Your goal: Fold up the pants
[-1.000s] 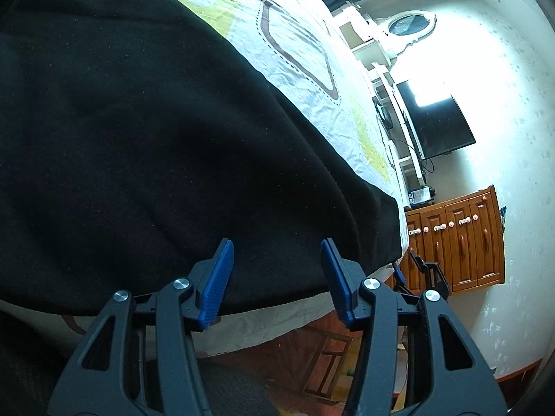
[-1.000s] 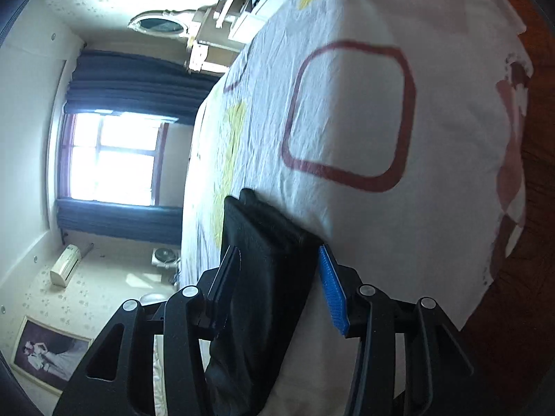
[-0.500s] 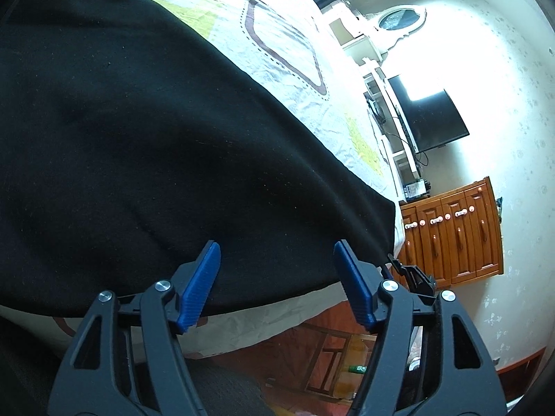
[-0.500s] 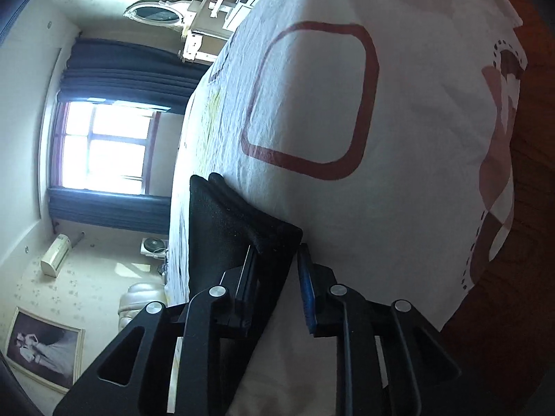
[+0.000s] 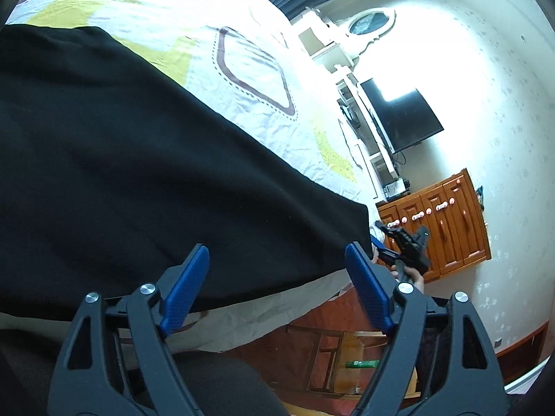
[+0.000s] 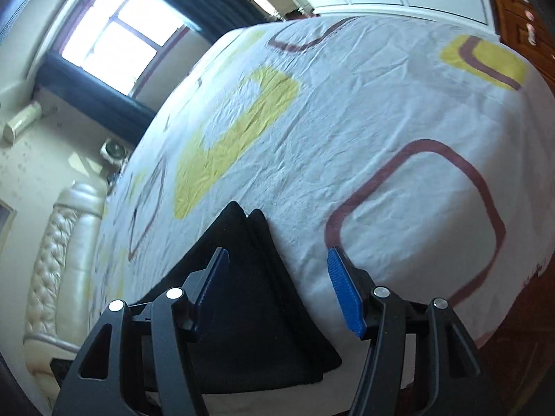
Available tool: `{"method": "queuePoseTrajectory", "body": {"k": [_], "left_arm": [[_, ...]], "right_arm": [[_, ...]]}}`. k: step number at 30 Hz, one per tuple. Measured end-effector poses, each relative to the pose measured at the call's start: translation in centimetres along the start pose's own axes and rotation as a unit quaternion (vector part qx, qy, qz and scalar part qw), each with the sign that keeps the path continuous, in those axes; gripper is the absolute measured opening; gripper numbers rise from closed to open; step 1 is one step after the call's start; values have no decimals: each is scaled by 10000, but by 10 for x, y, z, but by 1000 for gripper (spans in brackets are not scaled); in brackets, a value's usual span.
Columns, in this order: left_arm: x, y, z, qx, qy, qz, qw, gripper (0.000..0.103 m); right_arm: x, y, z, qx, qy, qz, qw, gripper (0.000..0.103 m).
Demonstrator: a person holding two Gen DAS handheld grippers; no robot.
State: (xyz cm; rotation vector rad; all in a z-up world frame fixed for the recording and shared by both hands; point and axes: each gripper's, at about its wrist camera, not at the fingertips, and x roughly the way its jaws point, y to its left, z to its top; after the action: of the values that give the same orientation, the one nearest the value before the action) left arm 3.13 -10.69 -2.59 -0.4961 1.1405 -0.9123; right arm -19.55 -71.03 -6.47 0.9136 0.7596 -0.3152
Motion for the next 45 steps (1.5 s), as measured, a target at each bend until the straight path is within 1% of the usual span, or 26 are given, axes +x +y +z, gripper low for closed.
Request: {"method": "queuePoseTrajectory", "body": {"k": [2, 4, 5, 6, 7, 8, 10, 11, 13, 16, 17, 18, 20, 22, 25, 28, 29, 31, 33, 35, 37, 38, 39, 41, 42, 45], "left_arm": [[-12, 11, 4, -161, -106, 45, 9998, 81], [-23, 22, 7, -263, -238, 191, 9992, 85], [-29, 27, 8, -313, -299, 301, 9986, 86], [-33, 29, 9, -374, -356, 374, 9980, 86], [-38, 34, 9, -448, -407, 430, 9972, 86], [-43, 41, 9, -528, -460, 498, 9963, 86], [-51, 48, 8, -616, -542, 629, 9946, 86], [-54, 50, 9, -641, -558, 679, 9941, 86], [-59, 56, 8, -686, -562, 760, 9932, 86], [-71, 59, 13, -633, -610, 835, 9926, 86], [-74, 60, 16, -590, -644, 850, 9926, 86], [-79, 61, 19, -529, -678, 865, 9925, 86], [-88, 66, 27, -435, -743, 958, 9917, 88], [-96, 78, 36, -453, -791, 1006, 9907, 91], [-105, 94, 45, -624, -878, 1095, 9881, 91], [-113, 110, 50, -909, -930, 932, 9871, 91], [-117, 118, 50, -1002, -945, 869, 9867, 91], [-121, 123, 49, -1068, -971, 851, 9859, 91], [-123, 125, 48, -1017, -948, 908, 9861, 91], [-123, 130, 50, -1005, -878, 878, 9872, 91], [-123, 133, 50, -1035, -861, 840, 9873, 91], [-123, 135, 51, -1055, -838, 833, 9874, 91], [-123, 136, 52, -1081, -803, 824, 9875, 91], [-122, 137, 55, -1148, -732, 790, 9875, 91], [-123, 138, 56, -1174, -693, 775, 9876, 91], [-123, 139, 60, -1130, -541, 810, 9888, 91]], "right_arm": [[14, 10, 8, -264, 194, -47, 9995, 76], [23, 17, 6, -427, 362, -30, 9984, 76], [28, 19, 7, -439, 452, -156, 9979, 69], [34, 22, 11, -456, 483, -373, 9971, 40], [27, 20, 10, -436, 519, -534, 9963, 33], [25, 18, 12, -351, 495, -403, 9973, 14], [22, 11, 4, -322, 402, -552, 9971, 14], [25, 5, 2, -133, 392, -440, 9982, 14], [20, 0, 1, 132, 220, -190, 9995, 19], [4, -4, -6, 260, 16, 240, 9994, 49], [-3, -10, -10, 410, -56, 410, 9983, 67], [-11, -18, -15, 641, -144, 610, 9960, 69], [-26, -36, -25, 1093, -317, 964, 9888, 69], [-32, -49, -33, 1350, -357, 1183, 9831, 69], [-29, -54, -38, 1314, -263, 1257, 9830, 70], [-18, -50, -40, 1282, 59, 1360, 9824, 71], [-15, -48, -40, 1267, 198, 1482, 9806, 71], [-7, -40, -39, 1159, 573, 1622, 9782, 71], [-5, -26, -41, 844, 876, 1505, 9811, 71], [-1, -16, -43, 723, 1002, 1363, 9829, 70], [2, -10, -40, 666, 969, 1005, 9880, 53], [4, -9, -38, 731, 965, 767, 9897, 39], [5, -10, -37, 852, 959, 627, 9897, 32], [4, -6, -37, 927, 907, 512, 9902, 28], [1, -2, -37, 972, 866, 578, 9898, 25], [-9, 18, -35, 1176, 722, 1175, 9834, 25]]}}
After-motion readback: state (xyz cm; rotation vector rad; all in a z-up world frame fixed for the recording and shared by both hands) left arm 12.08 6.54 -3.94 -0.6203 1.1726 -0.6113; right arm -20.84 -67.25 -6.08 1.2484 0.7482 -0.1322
